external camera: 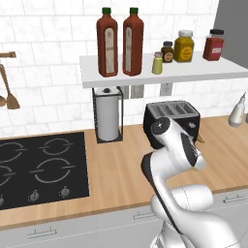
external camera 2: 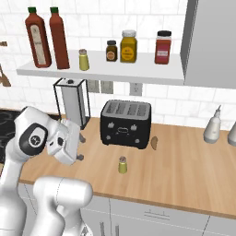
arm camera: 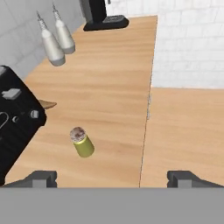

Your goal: Put the shaker and condiment bottle from the counter next to their counterparts in the cabinet.

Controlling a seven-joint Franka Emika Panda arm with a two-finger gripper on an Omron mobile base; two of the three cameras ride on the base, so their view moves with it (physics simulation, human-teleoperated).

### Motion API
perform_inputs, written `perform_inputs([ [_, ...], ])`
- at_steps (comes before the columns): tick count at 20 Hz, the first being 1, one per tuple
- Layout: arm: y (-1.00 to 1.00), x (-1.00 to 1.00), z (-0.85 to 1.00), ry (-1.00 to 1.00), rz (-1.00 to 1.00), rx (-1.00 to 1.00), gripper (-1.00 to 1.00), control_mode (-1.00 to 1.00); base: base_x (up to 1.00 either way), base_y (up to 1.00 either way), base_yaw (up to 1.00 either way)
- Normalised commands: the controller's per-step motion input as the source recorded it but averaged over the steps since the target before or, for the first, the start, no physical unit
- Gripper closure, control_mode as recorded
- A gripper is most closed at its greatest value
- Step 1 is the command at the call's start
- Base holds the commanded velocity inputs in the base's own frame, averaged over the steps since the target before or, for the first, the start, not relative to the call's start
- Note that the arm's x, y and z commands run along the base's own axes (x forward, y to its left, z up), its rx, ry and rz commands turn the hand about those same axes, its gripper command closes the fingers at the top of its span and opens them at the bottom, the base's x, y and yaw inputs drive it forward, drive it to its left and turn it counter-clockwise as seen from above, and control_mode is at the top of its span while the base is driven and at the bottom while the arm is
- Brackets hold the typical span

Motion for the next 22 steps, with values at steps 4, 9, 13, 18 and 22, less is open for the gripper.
perform_inputs([
  [4, -0.13, 0.06, -0.91, -0.13, 0.00, -0.11, -1.00, -1.00, 0.00, 0.00, 0.00],
  [9, -0.13, 0.12, -0.68, -0.01, 0.00, -0.09, -1.00, -1.00, 0.00, 0.00, 0.00],
  [13, -0.36, 0.20, -0.23, 0.00, 0.00, -0.02, -1.00, -1.00, 0.00, 0.00, 0.00],
  [18, -0.39, 0.06, -0.07, 0.00, 0.00, 0.00, -1.00, -1.00, 0.00, 0.00, 0.00],
  [22, -0.39, 0.00, -0.45, 0.00, 0.00, 0.00, -1.00, -1.00, 0.00, 0.00, 0.00],
])
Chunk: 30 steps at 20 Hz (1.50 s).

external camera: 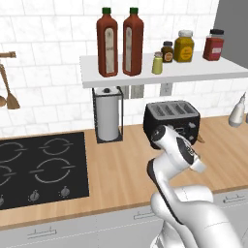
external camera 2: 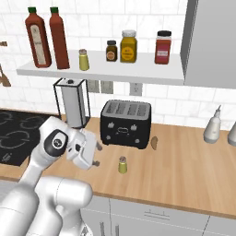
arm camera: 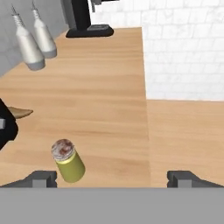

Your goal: Put the shaker and condiment bottle from the counter next to their counterparts in the cabinet.

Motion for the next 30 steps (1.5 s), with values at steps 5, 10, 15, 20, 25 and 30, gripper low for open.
perform_inputs([
  [5, -0.23, 0.16, -0.51, 0.00, 0.00, 0.00, -1.00, -1.00, 0.00, 0.00, 0.00],
  [10, -0.26, 0.16, -0.55, 0.00, 0.00, 0.00, -1.00, -1.00, 0.00, 0.00, 0.00],
  [15, -0.11, 0.04, -0.61, 0.00, 0.00, 0.00, -1.00, -1.00, 0.00, 0.00, 0.00],
  [20, -0.01, 0.00, -0.47, 0.00, 0.00, 0.00, -1.00, -1.00, 0.00, 0.00, 0.00],
  [25, -0.02, 0.09, -0.31, 0.00, 0.00, 0.00, -1.00, -1.00, 0.00, 0.00, 0.00],
  [30, -0.11, 0.24, -0.33, 0.00, 0.00, 0.00, -1.00, -1.00, 0.00, 0.00, 0.00],
])
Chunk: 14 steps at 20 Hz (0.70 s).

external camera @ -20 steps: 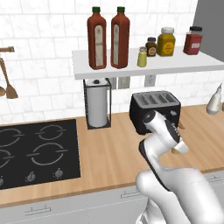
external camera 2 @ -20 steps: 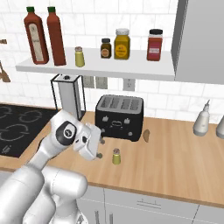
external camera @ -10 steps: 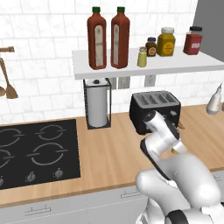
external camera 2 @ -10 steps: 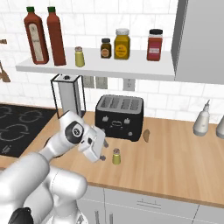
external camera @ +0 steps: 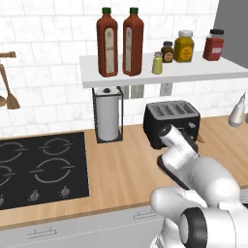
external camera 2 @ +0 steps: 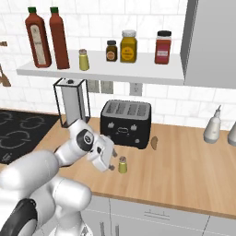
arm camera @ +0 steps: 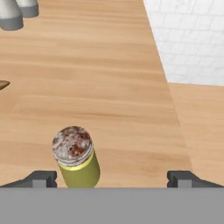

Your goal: Put the shaker and condiment bottle from the counter next to their counterparts in the cabinet.

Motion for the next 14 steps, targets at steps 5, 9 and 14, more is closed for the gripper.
perform_inputs([
  [5, -0.04, 0.12, -0.31, 0.00, 0.00, 0.00, -1.00, -1.00, 0.00, 0.00, 0.00],
  [9, 0.00, 0.08, -0.21, 0.00, 0.00, 0.00, -1.00, -1.00, 0.00, 0.00, 0.00],
  [14, -0.11, 0.19, -0.10, 0.00, 0.00, 0.00, -1.00, -1.00, 0.00, 0.00, 0.00],
])
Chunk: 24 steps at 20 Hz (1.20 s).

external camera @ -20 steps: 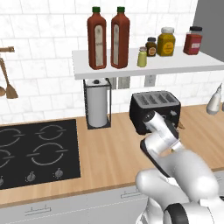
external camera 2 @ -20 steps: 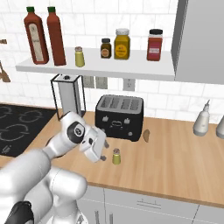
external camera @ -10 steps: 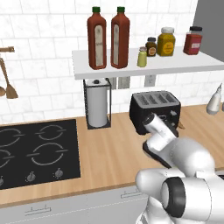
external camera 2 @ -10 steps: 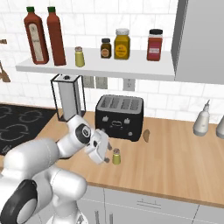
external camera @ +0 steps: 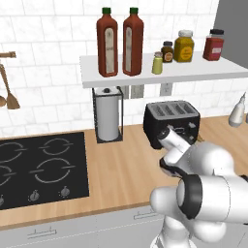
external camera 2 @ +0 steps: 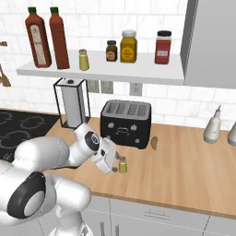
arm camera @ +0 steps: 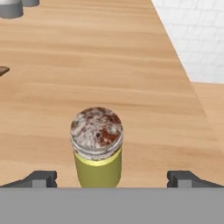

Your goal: Put the shaker and condiment bottle from the counter next to their counterparts in the cabinet.

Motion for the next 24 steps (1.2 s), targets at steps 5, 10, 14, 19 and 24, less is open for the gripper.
perform_inputs([
  [5, -0.17, 0.14, -0.15, 0.00, 0.00, 0.00, -1.00, -1.00, 0.00, 0.00, 0.00],
  [10, -0.11, 0.31, -0.21, 0.00, 0.00, 0.00, -1.00, -1.00, 0.00, 0.00, 0.00],
  [14, -0.18, 0.52, -0.25, 0.00, 0.00, 0.00, 1.00, -1.00, 0.00, 0.00, 0.00],
  [19, -0.11, 0.39, -0.21, 0.07, 0.00, -0.02, 1.00, -1.00, 0.00, 0.00, 0.00],
  [24, -0.03, -0.01, 0.09, -0.05, 0.13, -0.01, 1.00, -1.00, 0.00, 0.00, 0.00],
])
